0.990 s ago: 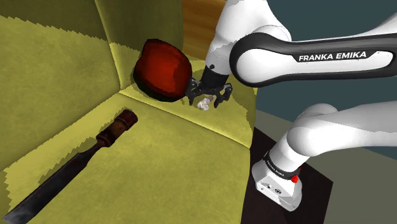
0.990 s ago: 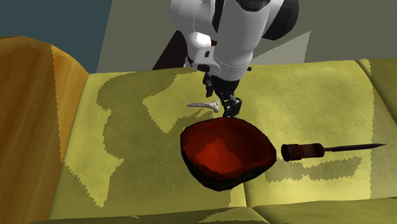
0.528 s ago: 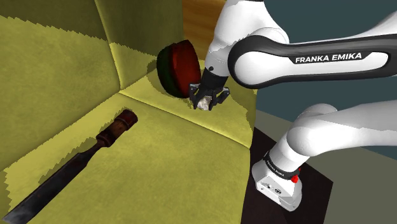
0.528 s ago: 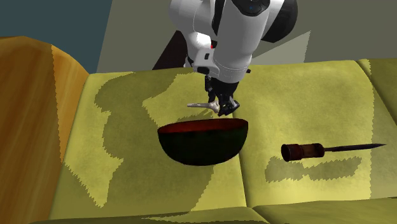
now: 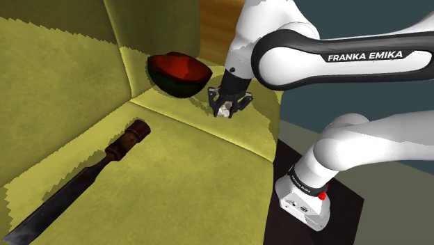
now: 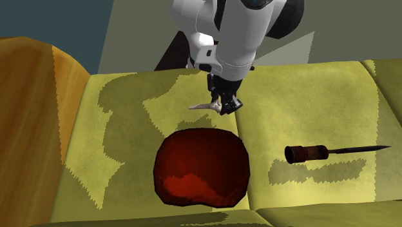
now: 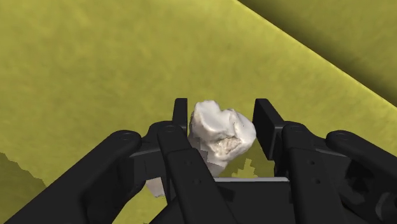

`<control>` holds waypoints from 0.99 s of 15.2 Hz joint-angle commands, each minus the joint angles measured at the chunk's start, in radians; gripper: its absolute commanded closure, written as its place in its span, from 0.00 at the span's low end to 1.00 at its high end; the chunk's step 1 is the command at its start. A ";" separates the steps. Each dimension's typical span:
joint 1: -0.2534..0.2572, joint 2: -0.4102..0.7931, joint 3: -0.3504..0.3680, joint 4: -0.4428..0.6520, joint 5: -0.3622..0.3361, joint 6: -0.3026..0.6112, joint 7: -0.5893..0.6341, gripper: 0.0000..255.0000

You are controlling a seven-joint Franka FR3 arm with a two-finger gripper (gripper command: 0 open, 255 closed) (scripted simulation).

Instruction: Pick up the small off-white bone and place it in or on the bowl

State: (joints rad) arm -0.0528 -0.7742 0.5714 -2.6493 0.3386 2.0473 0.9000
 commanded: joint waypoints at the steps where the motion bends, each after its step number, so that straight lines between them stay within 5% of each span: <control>1: -0.001 -0.010 -0.011 0.022 -0.007 -0.033 0.000 1.00; 15: -0.020 -0.029 -0.072 0.193 -0.056 -0.222 -0.003 1.00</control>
State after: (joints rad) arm -0.0700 -0.8044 0.5042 -2.4737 0.2872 1.8413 0.8979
